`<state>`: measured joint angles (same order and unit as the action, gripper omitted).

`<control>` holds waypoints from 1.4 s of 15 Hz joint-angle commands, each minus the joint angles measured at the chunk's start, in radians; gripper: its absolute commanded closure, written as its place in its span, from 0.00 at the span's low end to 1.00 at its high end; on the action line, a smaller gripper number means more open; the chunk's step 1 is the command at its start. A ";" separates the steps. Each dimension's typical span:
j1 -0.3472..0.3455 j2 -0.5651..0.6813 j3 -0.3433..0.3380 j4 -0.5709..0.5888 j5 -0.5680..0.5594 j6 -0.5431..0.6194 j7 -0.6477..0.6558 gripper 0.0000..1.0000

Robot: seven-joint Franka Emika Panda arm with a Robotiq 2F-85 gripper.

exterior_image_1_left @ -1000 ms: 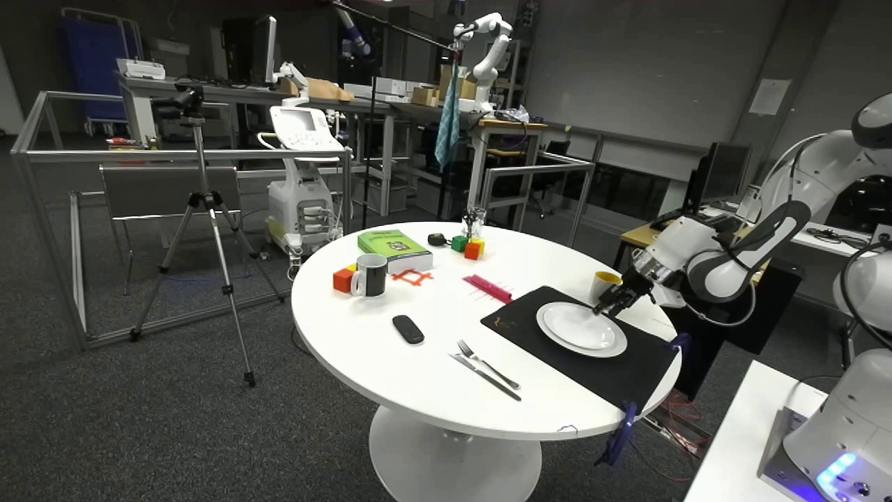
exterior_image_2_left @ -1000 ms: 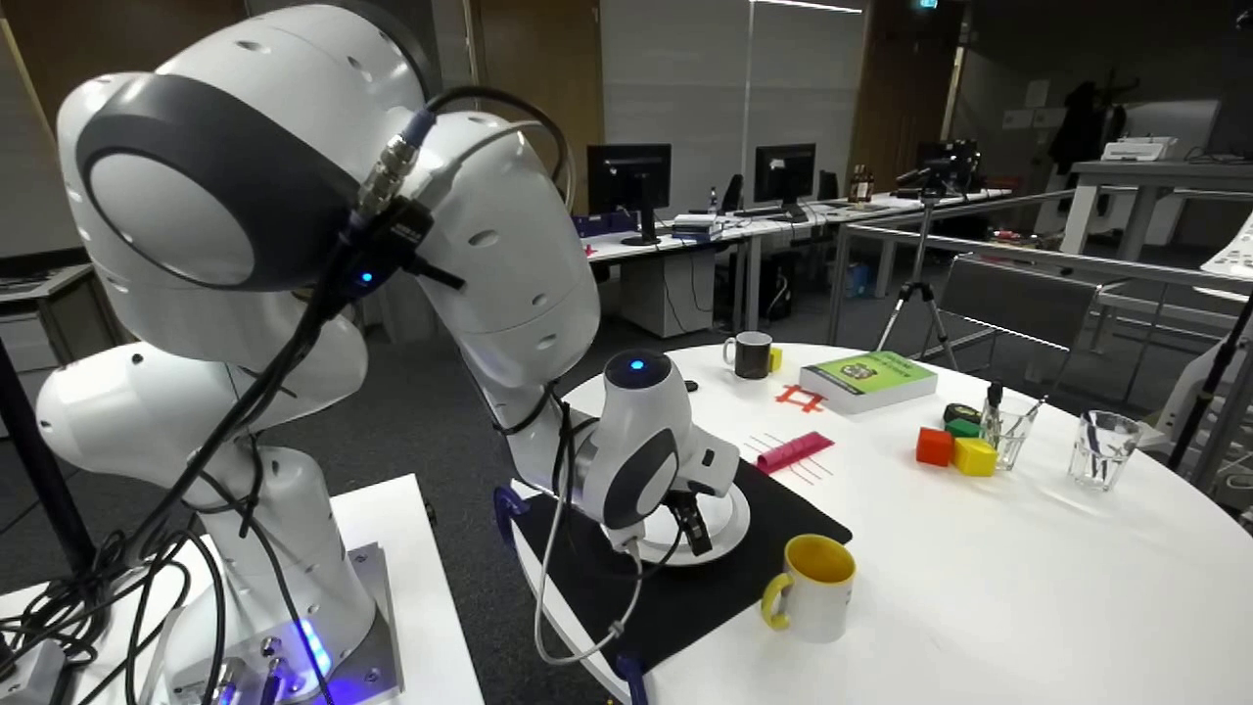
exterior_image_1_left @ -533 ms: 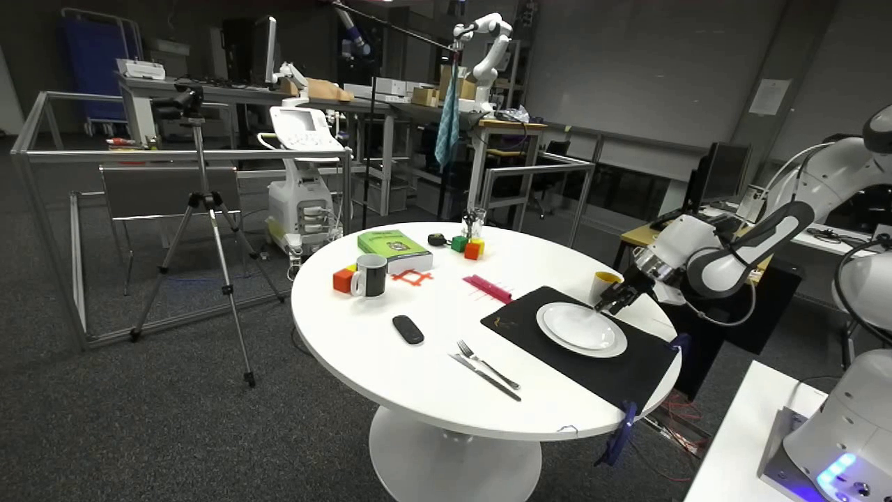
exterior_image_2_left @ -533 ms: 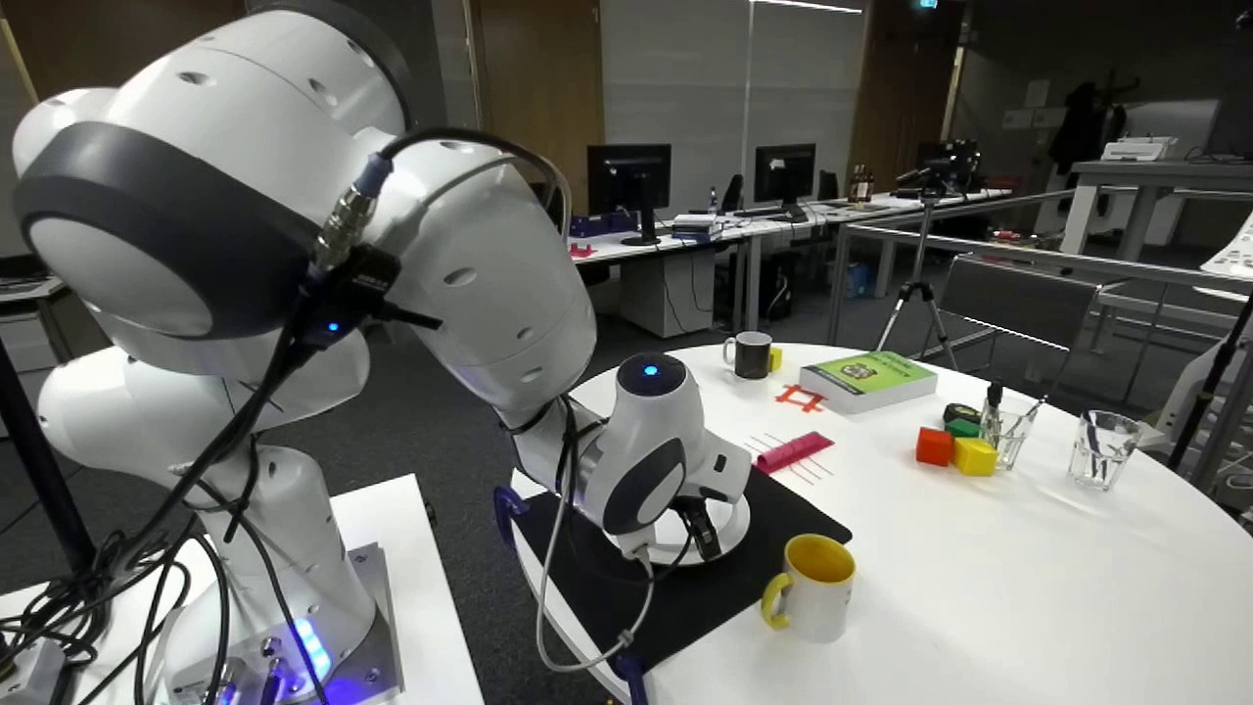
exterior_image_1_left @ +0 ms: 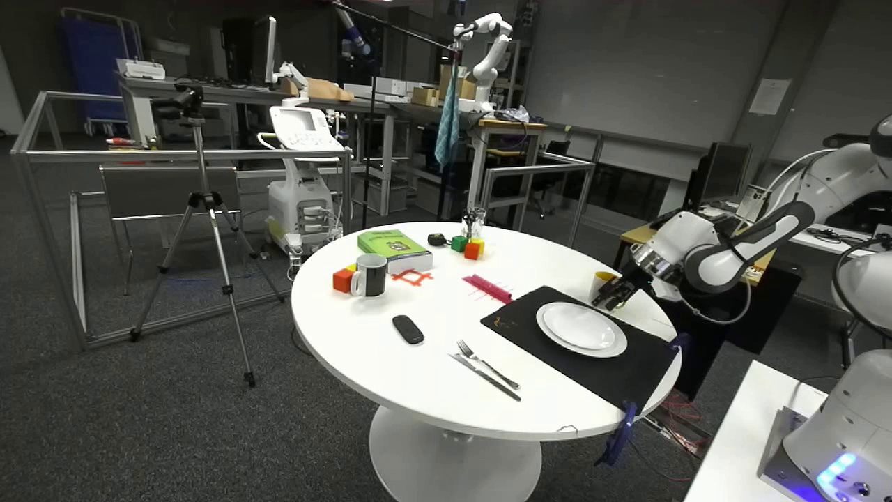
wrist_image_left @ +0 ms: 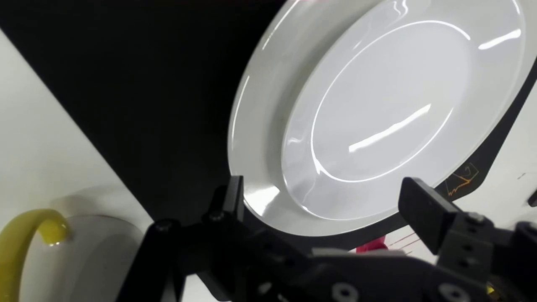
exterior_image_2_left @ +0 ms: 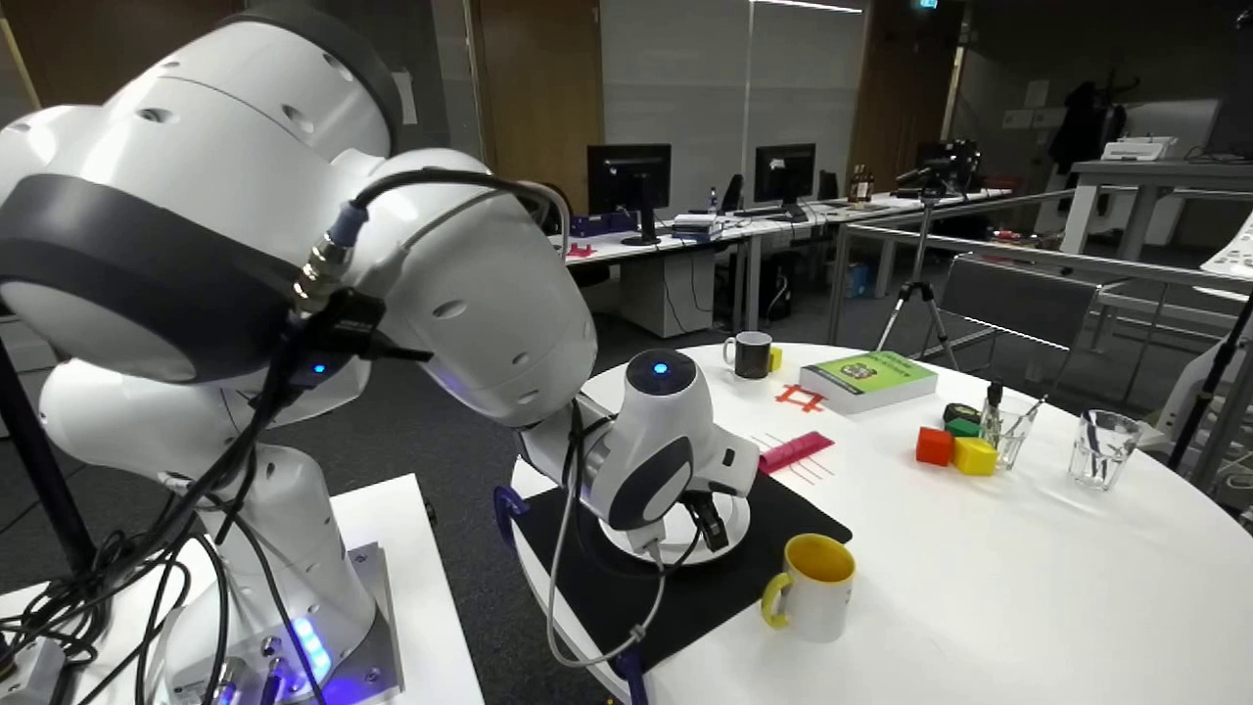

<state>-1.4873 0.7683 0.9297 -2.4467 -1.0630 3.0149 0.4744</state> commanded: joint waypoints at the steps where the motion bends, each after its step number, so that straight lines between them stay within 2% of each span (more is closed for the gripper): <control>1: -0.022 0.059 0.048 0.028 0.035 -0.072 -0.059 0.00; 4: -0.011 0.087 0.055 0.048 0.043 -0.116 -0.075 0.00; 5: 0.067 0.008 -0.004 0.029 0.212 -0.046 -0.187 0.00; 10: 0.110 0.016 0.003 0.042 0.598 -0.066 -0.513 0.00; 12: 0.128 0.012 0.003 0.051 0.718 -0.074 -0.613 0.00; 16: 0.157 -0.006 -0.009 0.066 0.841 -0.079 -0.709 0.00; 21: 0.203 -0.029 -0.043 0.080 0.905 -0.097 -0.748 0.00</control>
<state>-1.3270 0.7897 0.9111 -2.3768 -0.2160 2.9436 -0.2351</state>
